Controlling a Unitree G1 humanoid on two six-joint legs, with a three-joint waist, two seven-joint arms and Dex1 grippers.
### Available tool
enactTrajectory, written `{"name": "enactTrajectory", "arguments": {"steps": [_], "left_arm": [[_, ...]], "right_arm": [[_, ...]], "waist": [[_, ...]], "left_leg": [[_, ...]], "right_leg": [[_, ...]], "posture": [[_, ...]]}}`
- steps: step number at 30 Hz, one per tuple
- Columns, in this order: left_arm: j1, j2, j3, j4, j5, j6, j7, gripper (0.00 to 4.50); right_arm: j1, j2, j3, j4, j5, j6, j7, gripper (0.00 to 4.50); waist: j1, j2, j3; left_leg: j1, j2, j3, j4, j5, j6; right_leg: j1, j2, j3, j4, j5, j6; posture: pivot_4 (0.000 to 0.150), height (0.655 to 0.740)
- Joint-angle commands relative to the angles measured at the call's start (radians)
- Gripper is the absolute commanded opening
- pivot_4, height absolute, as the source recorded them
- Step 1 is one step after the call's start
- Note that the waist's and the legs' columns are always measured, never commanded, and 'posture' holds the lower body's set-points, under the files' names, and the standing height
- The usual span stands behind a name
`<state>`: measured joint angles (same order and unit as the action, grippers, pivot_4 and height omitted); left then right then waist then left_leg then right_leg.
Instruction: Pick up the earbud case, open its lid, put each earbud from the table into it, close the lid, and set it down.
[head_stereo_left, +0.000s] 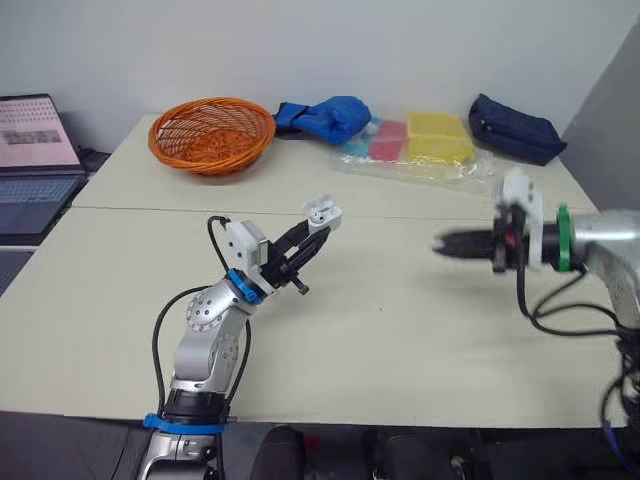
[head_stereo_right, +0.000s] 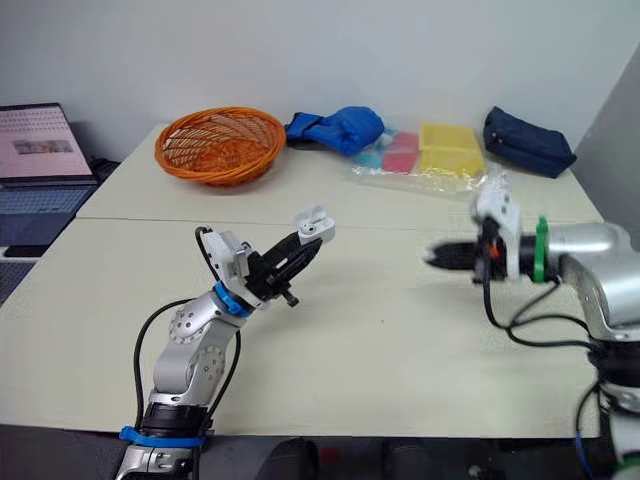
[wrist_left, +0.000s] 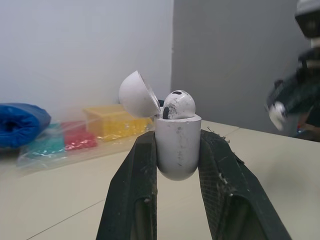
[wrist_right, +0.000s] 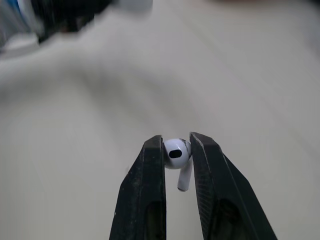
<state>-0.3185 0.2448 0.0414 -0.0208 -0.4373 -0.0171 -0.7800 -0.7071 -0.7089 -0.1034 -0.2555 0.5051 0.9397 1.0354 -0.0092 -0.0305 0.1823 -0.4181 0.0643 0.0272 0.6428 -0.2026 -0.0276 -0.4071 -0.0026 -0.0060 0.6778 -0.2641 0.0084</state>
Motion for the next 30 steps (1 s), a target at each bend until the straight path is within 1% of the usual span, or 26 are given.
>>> {"name": "enactTrajectory", "arguments": {"steps": [1,3,5,7,9,13,18,24,30], "left_arm": [[-0.042,-0.013,-0.008,0.008,-0.005,-0.028,-0.013,0.77],[-0.057,-0.019,-0.014,0.020,-0.004,-0.035,-0.019,0.77],[-0.065,-0.023,-0.014,0.028,-0.003,-0.037,-0.021,0.77],[-0.086,-0.033,-0.017,0.044,-0.004,-0.039,-0.023,0.77],[-0.098,-0.040,-0.021,0.056,-0.003,-0.043,-0.026,0.77],[-0.113,-0.047,-0.021,0.058,-0.005,-0.040,-0.031,0.77],[-0.122,-0.050,-0.013,0.065,-0.005,-0.048,-0.030,0.77],[-0.114,-0.051,-0.023,0.052,-0.004,-0.048,-0.037,0.77],[-0.127,-0.050,-0.018,0.057,-0.006,-0.047,-0.041,0.77]], "right_arm": [[-0.113,0.147,-0.055,-0.072,0.063,0.034,-0.201,0.38],[-0.169,0.232,-0.065,-0.072,0.082,0.044,-0.287,0.38],[-0.192,0.270,-0.059,-0.071,0.079,0.035,-0.338,0.38],[-0.179,0.322,-0.017,-0.067,0.049,-0.050,-0.366,0.38],[-0.163,0.353,0.012,-0.065,0.039,-0.098,-0.381,0.38],[-0.139,0.401,0.036,-0.072,0.048,-0.109,-0.428,0.38],[-0.118,0.426,0.055,-0.077,0.047,-0.114,-0.458,0.38],[-0.057,0.467,0.100,-0.080,0.021,-0.139,-0.515,0.38],[-0.041,0.453,0.129,-0.052,-0.005,-0.178,-0.515,0.38]], "waist": [[0.004,0.000,0.000],[0.007,0.000,0.000],[0.012,0.000,0.000],[0.015,0.000,0.000],[0.012,0.000,0.000],[0.007,0.000,0.000],[0.007,0.000,0.000],[0.007,0.000,0.000],[0.007,0.000,0.000]], "left_leg": [[-0.001,0.000,0.002,0.000,0.000,0.000],[-0.005,0.000,0.002,0.000,0.000,0.000],[-0.008,-0.001,0.002,0.001,0.000,0.000],[-0.009,-0.001,0.001,0.001,0.000,0.000],[-0.009,-0.001,0.001,0.001,0.000,0.000],[-0.009,0.000,0.001,0.001,0.000,0.000],[-0.009,0.000,0.000,0.001,0.000,0.000],[-0.009,0.000,0.001,0.001,0.000,0.000],[-0.009,0.000,0.001,0.001,0.000,0.000]], "right_leg": [[-0.002,0.000,0.002,0.000,0.000,0.000],[-0.004,-0.001,0.002,0.000,0.000,0.001],[-0.007,-0.001,0.001,0.000,0.000,0.001],[-0.008,-0.002,0.000,0.000,0.002,-0.002],[-0.008,-0.002,0.000,0.000,0.001,-0.002],[-0.009,-0.001,0.000,0.002,0.000,0.001],[-0.009,0.000,0.000,0.002,0.000,0.001],[-0.009,0.000,0.000,0.002,0.000,0.001],[-0.010,0.000,0.001,0.002,0.000,0.001]], "posture": [[0.150,0.7400],[0.150,0.7400],[0.150,0.7400],[0.150,0.7400],[0.150,0.7400],[0.150,0.7400],[0.150,0.7400],[0.150,0.7400],[0.150,0.7400]]}}
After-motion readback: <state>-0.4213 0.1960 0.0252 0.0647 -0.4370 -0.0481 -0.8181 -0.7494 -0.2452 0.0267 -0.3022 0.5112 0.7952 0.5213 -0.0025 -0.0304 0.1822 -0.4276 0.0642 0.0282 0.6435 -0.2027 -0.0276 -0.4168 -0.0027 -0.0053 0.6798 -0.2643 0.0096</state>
